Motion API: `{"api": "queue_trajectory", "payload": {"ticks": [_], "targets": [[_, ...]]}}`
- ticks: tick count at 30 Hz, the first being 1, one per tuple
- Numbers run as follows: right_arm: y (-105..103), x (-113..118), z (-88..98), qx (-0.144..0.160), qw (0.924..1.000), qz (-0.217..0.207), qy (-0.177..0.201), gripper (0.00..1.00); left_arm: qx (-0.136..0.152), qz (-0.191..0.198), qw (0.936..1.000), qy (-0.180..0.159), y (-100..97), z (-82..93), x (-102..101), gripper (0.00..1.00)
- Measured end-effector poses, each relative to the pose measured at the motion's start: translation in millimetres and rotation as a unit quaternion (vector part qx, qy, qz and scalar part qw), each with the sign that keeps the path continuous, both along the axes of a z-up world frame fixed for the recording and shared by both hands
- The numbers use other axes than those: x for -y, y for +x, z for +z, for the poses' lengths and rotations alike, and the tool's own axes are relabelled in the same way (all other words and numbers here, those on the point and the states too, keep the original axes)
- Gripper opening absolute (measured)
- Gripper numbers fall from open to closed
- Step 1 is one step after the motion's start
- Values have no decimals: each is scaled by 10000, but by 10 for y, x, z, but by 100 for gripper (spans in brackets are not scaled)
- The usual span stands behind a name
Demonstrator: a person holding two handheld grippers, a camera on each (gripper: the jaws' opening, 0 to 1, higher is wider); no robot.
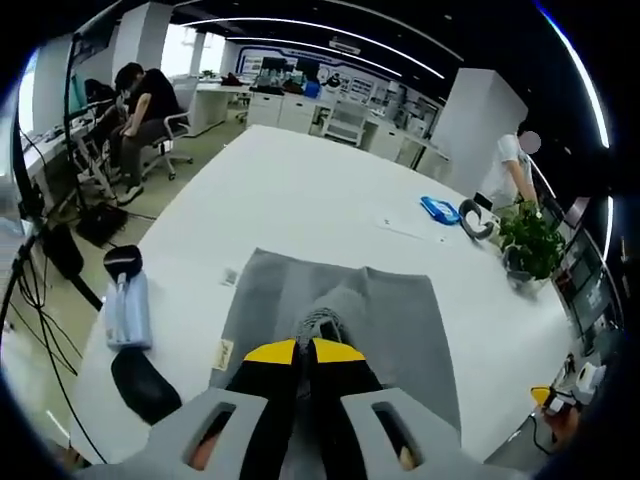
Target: Fold the towel on the table until its edges align and the towel forms a compact rectangular stack.
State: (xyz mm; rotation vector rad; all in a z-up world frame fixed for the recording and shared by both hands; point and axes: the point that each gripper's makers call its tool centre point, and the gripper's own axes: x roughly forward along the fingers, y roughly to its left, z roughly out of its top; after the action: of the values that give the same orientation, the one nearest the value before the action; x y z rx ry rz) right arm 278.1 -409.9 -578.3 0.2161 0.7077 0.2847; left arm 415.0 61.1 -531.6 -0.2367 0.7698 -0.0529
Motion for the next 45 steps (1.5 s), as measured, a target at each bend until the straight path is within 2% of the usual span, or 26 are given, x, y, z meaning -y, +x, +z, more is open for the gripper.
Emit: {"api": "queue_trajectory", "payload": {"ticks": [7,16,20,23,29,35,39,45], "targets": [[-6,-13,-15,-25,10000,19,-35,0,-82,191,9998,-12,-21,-52,-143,4],[-21,-96,-37,-83,9998,156,68,0,-373,297,9985,270,-30,-430,-297,4],[45,-308,0,9,9977,684,-13,0,-507,316,9964,605,-18,-637,-388,4],[186,-495,104,203,9938,1086,-158,0,-552,315,9956,689,-5,-734,-409,4],[552,-883,328,588,9810,1805,-399,0,-701,295,9937,822,3,-897,-472,4],[807,-1257,418,708,9695,2305,-428,0,-881,221,9908,1003,-9,-1073,-509,5],[858,-1499,441,753,9628,2567,-392,0,-906,176,9894,1121,-63,-1098,-453,5],[797,-1653,448,769,9596,2689,-301,0,-960,159,9881,1191,-123,-1130,-398,4]]}}
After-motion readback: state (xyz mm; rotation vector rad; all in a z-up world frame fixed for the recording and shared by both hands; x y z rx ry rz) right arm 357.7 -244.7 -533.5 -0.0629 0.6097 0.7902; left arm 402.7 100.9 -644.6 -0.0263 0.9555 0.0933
